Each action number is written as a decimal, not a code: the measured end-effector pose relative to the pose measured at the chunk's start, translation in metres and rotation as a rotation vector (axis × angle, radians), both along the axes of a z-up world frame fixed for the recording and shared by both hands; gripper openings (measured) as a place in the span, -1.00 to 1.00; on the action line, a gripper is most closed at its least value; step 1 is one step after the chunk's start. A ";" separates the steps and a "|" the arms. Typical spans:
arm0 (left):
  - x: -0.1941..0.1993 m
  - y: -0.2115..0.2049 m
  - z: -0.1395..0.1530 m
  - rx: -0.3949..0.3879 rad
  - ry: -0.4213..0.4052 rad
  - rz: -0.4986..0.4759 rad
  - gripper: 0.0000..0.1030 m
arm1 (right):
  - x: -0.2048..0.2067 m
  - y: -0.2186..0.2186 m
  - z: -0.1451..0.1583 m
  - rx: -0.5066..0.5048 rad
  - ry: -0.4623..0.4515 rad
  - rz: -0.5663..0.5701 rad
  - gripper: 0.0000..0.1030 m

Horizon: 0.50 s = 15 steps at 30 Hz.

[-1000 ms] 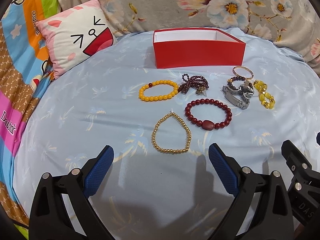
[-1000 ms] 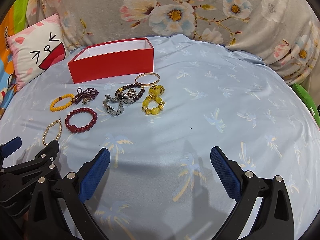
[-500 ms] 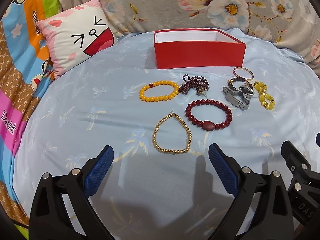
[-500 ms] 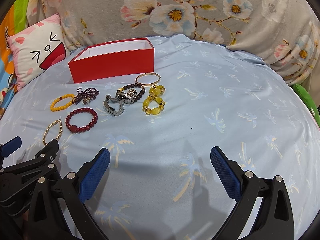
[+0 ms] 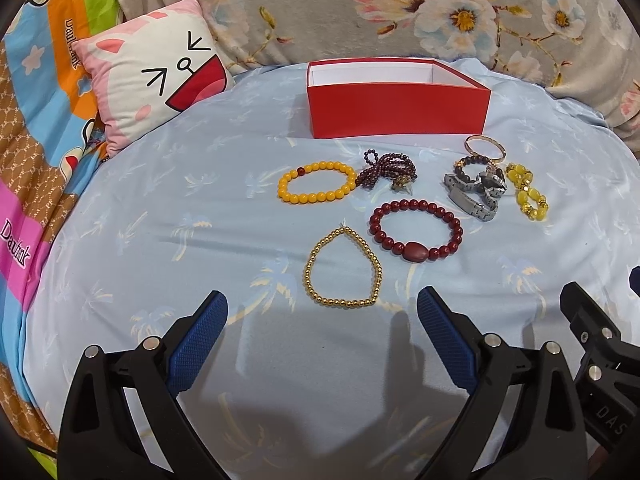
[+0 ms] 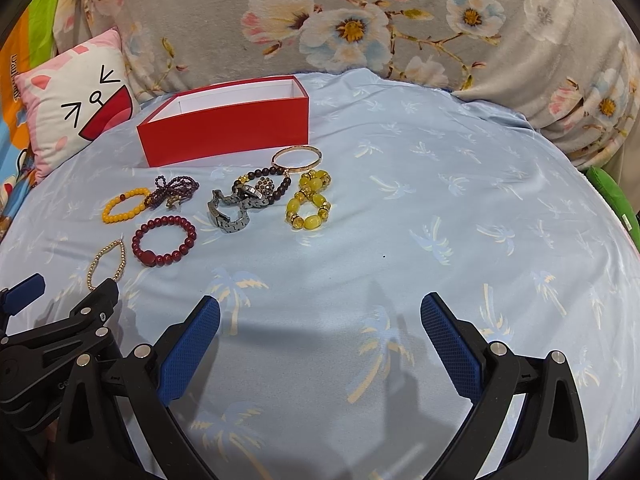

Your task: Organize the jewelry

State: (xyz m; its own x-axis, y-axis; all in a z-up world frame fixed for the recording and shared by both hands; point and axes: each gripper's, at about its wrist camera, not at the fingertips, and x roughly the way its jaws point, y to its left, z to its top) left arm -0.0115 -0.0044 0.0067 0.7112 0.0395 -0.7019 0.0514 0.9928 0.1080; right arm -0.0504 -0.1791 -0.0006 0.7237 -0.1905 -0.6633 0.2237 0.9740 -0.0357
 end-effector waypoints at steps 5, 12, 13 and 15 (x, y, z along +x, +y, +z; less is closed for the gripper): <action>0.000 0.000 0.000 -0.002 -0.001 -0.002 0.77 | 0.000 0.000 0.000 0.004 -0.001 0.000 0.87; 0.000 0.001 0.000 -0.005 0.001 -0.004 0.77 | 0.000 0.000 0.000 0.004 -0.001 0.000 0.87; -0.001 0.001 0.000 -0.004 -0.002 -0.003 0.77 | 0.000 0.000 0.000 0.004 -0.001 0.000 0.87; -0.001 0.001 0.000 -0.003 -0.003 -0.004 0.77 | 0.000 0.000 0.000 0.004 -0.002 0.000 0.87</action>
State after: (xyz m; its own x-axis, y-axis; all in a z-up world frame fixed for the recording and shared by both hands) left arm -0.0121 -0.0030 0.0064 0.7134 0.0345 -0.6999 0.0553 0.9929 0.1054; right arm -0.0502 -0.1793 -0.0006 0.7248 -0.1876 -0.6629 0.2235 0.9742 -0.0313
